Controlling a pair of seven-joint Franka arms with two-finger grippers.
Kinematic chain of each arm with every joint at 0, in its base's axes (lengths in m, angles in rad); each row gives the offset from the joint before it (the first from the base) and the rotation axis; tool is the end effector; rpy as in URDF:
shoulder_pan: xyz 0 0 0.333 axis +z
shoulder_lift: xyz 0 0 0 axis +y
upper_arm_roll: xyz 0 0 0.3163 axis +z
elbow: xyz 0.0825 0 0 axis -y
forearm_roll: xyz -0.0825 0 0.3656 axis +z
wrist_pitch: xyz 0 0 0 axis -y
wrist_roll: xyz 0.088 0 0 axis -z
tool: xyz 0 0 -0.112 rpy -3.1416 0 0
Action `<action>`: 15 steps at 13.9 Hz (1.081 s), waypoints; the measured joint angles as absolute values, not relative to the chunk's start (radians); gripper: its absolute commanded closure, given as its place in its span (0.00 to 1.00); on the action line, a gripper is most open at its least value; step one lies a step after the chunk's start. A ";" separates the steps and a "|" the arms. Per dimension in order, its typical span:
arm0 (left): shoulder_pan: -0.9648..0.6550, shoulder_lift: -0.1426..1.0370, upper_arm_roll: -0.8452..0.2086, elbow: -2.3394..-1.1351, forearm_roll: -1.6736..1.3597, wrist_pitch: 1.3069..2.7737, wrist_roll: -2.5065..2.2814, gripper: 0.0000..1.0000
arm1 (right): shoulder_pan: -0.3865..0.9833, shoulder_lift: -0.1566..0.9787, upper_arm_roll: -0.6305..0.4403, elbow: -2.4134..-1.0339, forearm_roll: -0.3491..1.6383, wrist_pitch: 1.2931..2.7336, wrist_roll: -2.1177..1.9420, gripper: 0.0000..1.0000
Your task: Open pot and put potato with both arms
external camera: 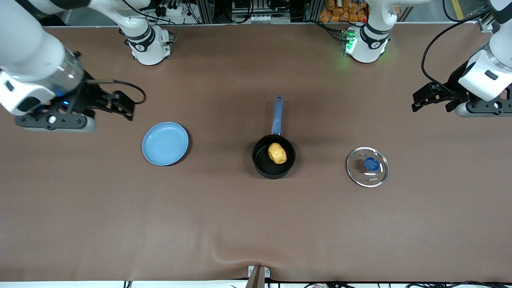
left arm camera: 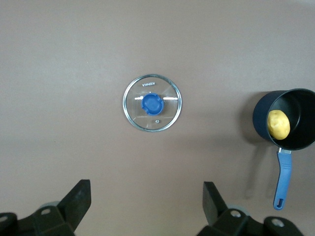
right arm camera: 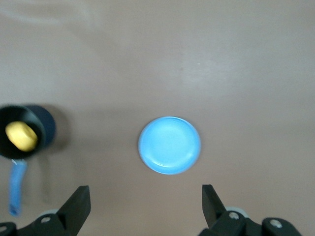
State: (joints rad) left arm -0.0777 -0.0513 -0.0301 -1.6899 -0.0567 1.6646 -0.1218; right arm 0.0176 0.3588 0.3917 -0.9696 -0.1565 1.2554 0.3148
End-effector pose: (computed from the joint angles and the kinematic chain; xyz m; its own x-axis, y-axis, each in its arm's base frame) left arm 0.5237 -0.0630 0.6011 0.9996 0.0191 0.0190 0.0180 -0.9982 0.0577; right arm 0.5752 0.1636 0.6607 0.9987 0.0295 -0.0427 0.0308 -0.9990 0.0313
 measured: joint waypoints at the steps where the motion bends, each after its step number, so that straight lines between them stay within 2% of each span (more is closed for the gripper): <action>1: -0.079 -0.051 -0.031 -1.689 -0.057 1.664 -0.122 0.00 | 0.016 0.341 0.340 -0.972 -0.134 1.238 0.239 0.00; 3: -0.081 -0.051 -0.034 -1.689 -0.057 1.660 -0.123 0.00 | 0.011 0.297 0.202 -0.997 -0.043 1.225 0.119 0.00; 5: -0.083 -0.051 -0.036 -1.689 -0.057 1.652 -0.148 0.00 | 0.005 0.225 0.109 -1.087 -0.001 1.260 0.066 0.00; 8: -0.088 -0.051 -0.037 -1.689 -0.057 1.649 -0.190 0.00 | 0.014 0.033 0.080 -1.360 0.005 1.386 0.061 0.00; 10: -0.088 -0.051 -0.037 -1.689 -0.057 1.649 -0.194 0.00 | 0.019 -0.068 0.072 -1.495 0.004 1.419 0.061 0.00; 12: -0.088 -0.050 -0.037 -1.689 -0.057 1.649 -0.195 0.00 | 0.023 -0.106 0.034 -1.541 0.003 1.436 0.061 0.00; 15: -0.086 -0.050 -0.036 -1.689 -0.057 1.649 -0.195 0.00 | 0.025 -0.104 -0.027 -1.543 0.003 1.456 0.006 0.00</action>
